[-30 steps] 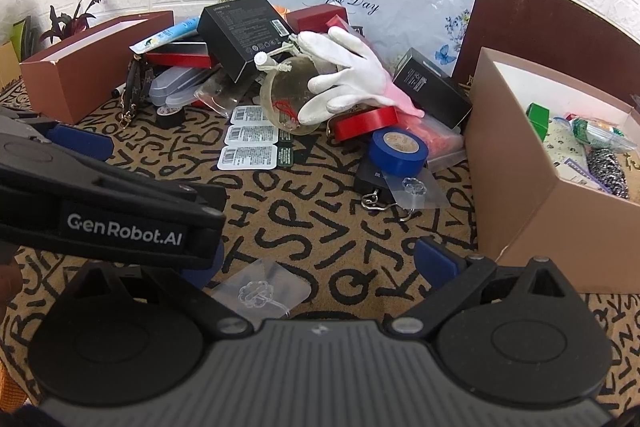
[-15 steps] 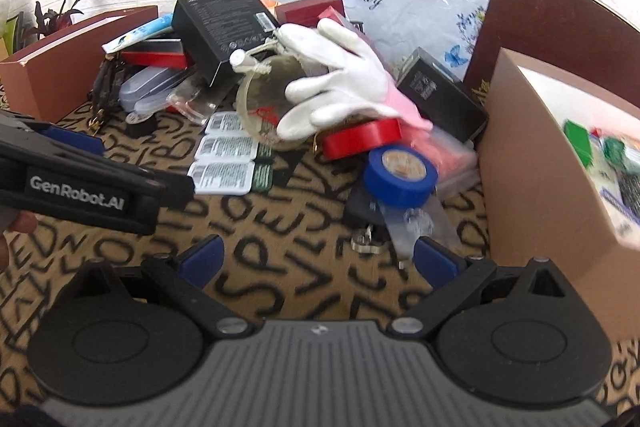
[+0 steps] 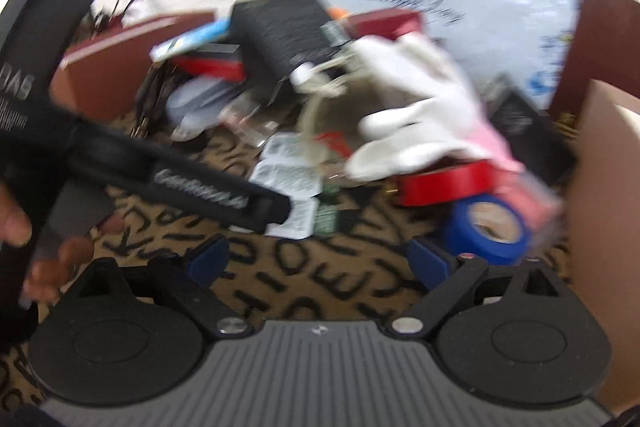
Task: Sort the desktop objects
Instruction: 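Reach the left gripper toward the white blister-pack cards on the table, then grasp the blister-pack cards with the left gripper and lift them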
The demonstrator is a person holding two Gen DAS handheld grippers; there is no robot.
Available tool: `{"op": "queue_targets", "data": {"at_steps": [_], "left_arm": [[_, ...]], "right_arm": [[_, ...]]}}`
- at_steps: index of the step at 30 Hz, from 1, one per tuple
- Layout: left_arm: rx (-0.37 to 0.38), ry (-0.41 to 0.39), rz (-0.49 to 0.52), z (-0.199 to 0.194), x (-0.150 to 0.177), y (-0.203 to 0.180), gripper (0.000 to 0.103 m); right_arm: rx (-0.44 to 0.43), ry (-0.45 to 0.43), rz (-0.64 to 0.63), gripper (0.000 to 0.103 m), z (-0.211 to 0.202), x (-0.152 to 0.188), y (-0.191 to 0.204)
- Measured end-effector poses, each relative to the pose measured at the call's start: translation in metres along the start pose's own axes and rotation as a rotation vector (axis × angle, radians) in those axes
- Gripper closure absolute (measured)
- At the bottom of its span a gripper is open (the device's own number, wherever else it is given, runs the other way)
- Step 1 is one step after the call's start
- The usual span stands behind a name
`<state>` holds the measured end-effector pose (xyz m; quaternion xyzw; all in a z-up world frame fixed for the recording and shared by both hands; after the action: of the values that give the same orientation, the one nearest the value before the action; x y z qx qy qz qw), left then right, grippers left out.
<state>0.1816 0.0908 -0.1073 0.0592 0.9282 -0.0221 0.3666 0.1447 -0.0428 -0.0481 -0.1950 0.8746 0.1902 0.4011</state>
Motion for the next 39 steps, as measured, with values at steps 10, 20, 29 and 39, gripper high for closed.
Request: {"op": "queue_targets", "data": {"at_steps": [10,20,29,39], "left_arm": [[-0.001,-0.039,0.090,0.024,-0.016,0.000,0.031],[0.116,-0.039,-0.041,-0.011,0.007,0.005,0.051],[0.100,-0.018,0.019,-0.022,0.009,-0.016,0.066],[0.172,0.051,0.023,-0.036,0.029,-0.023,0.045]], "right_arm": [[-0.052,0.017,-0.057,0.019,0.060,-0.005,0.015],[-0.096,0.054,-0.044,0.051,0.016,0.017,0.015],[-0.136,0.081,0.017,0.051,-0.015,0.030,0.014],[-0.117,0.075,0.037,0.045,-0.030,0.041,0.008]]}}
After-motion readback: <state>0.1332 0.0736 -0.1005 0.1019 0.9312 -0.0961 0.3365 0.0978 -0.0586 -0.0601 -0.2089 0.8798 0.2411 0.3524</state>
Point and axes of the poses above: each gripper's, at about its wrist camera, not at the fingertips, and z roughly the way its jaws point, y to its left, x to its underside, the point moved 3 cm from there along z, roughly the way its jaws point, and after that the axes turned 14 degrees about z, right-handed, at the moved point
